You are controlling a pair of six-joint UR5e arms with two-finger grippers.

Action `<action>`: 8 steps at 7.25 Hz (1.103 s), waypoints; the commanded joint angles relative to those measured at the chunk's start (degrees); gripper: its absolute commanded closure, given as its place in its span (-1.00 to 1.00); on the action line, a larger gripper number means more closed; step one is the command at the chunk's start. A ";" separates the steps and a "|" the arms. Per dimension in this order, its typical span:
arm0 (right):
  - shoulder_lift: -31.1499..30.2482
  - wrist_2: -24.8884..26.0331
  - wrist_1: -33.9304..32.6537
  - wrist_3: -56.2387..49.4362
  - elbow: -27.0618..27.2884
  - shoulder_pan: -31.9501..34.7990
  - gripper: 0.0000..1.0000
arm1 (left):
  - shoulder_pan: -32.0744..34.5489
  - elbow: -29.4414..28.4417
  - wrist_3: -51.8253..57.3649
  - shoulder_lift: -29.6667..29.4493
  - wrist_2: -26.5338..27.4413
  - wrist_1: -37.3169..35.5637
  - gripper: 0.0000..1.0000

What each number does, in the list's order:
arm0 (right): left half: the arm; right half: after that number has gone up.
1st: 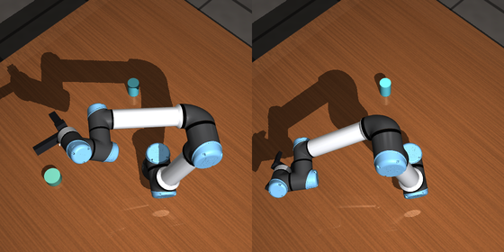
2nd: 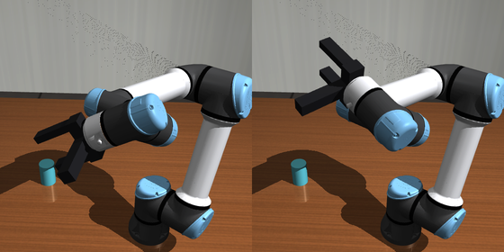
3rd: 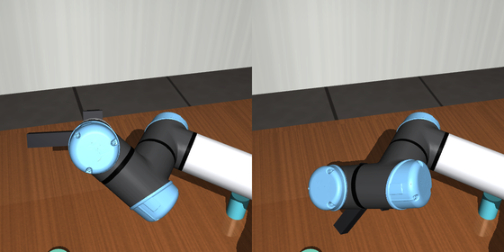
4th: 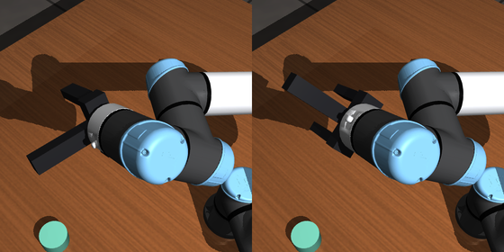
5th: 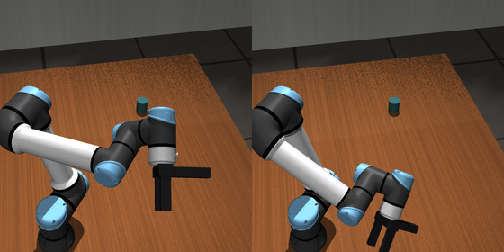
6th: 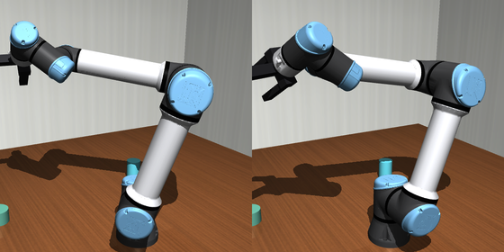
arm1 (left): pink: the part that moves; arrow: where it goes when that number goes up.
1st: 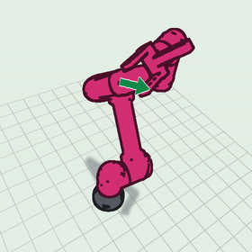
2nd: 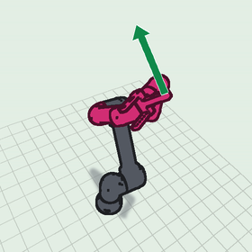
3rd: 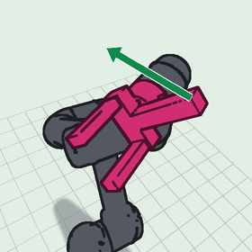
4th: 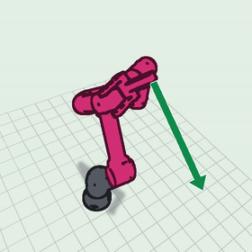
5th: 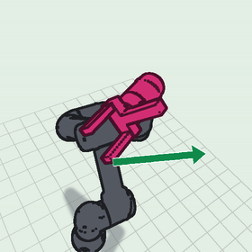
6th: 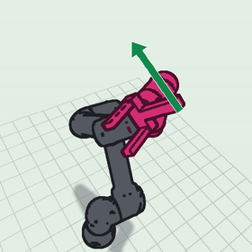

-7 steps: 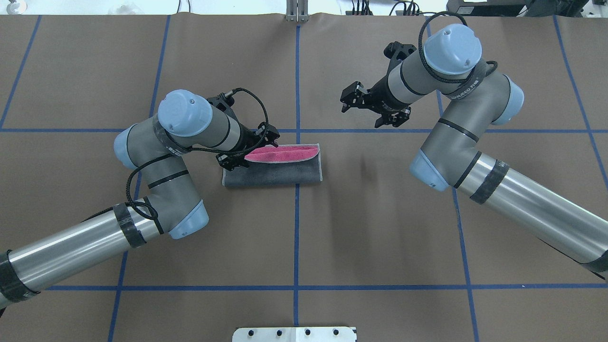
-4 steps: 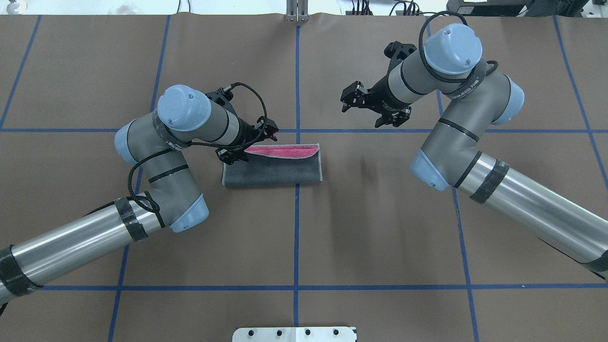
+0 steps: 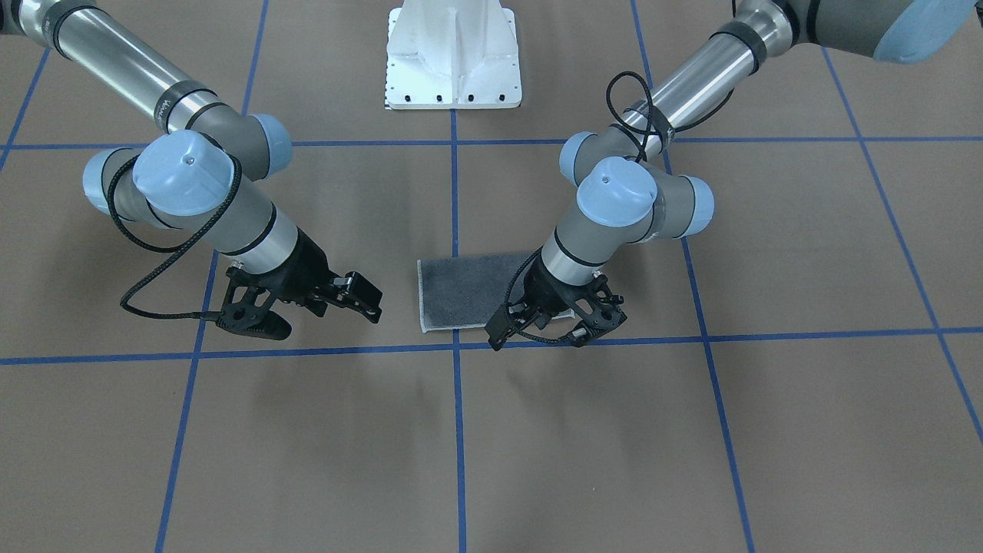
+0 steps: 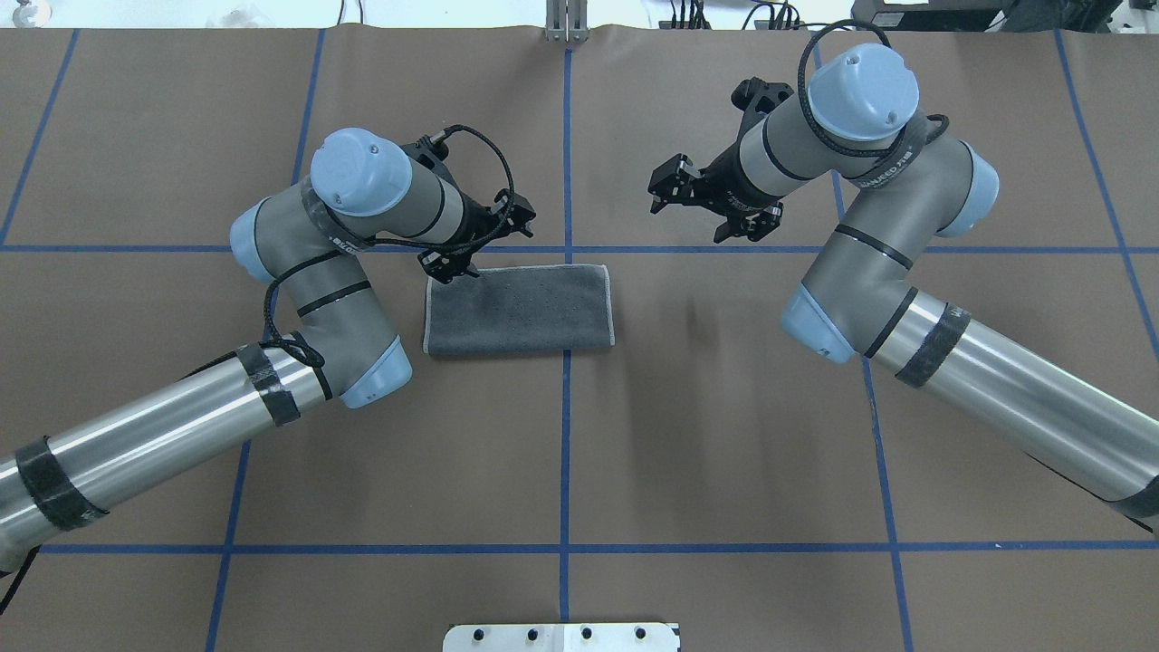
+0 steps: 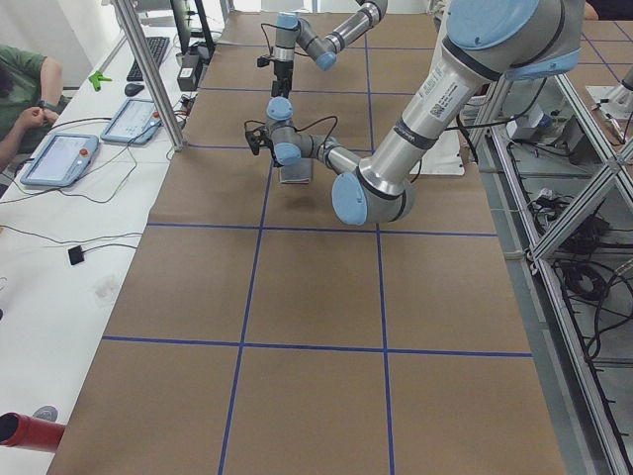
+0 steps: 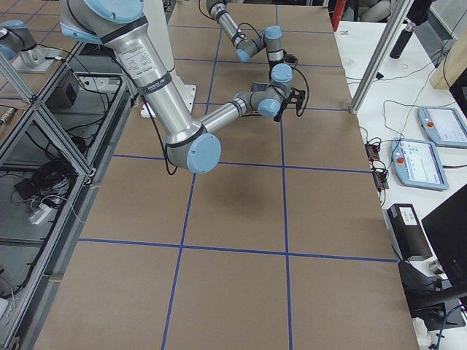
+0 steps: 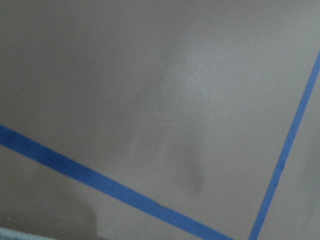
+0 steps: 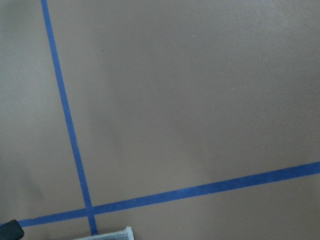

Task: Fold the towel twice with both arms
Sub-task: 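Press the folded towel flat with the left gripper while the right arm withdraws, then grasp the folded towel's end with the right gripper while the left arm lifts away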

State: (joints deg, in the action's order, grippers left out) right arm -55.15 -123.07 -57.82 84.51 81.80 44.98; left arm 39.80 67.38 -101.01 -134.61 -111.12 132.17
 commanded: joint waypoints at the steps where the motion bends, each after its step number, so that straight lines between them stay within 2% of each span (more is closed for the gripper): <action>1: -0.13 -0.95 -0.11 5.02 0.37 -2.51 -0.98 | 3.51 0.20 0.37 -0.04 -3.37 -0.41 -0.99; 3: 0.48 1.67 -0.19 11.71 0.90 -6.55 -0.98 | 9.82 1.16 1.34 0.92 -13.02 -0.51 -0.99; 4: 1.79 4.74 -3.93 11.82 0.90 -8.84 -0.98 | 11.68 2.65 2.82 3.28 -15.42 -0.42 -0.99; 5: 4.41 5.90 -9.97 11.82 0.73 -9.90 -0.98 | 12.05 4.67 4.84 5.82 -15.70 -0.42 -0.99; 6: 5.05 6.43 -11.51 11.82 0.55 -11.30 -0.98 | 12.05 5.03 4.94 6.28 -15.70 -0.42 -0.99; 7: 5.06 10.09 -11.44 11.39 0.11 -13.49 -0.98 | 12.05 5.04 4.94 6.29 -15.70 -0.42 -0.99; 8: 5.14 10.83 -11.44 11.21 0.02 -14.04 -0.96 | 12.05 4.95 4.94 6.37 -15.70 -0.42 -0.99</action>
State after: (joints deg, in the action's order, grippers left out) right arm -50.29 -114.22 -68.78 95.98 82.08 32.37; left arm 51.80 72.25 -96.19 -128.50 -126.76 131.75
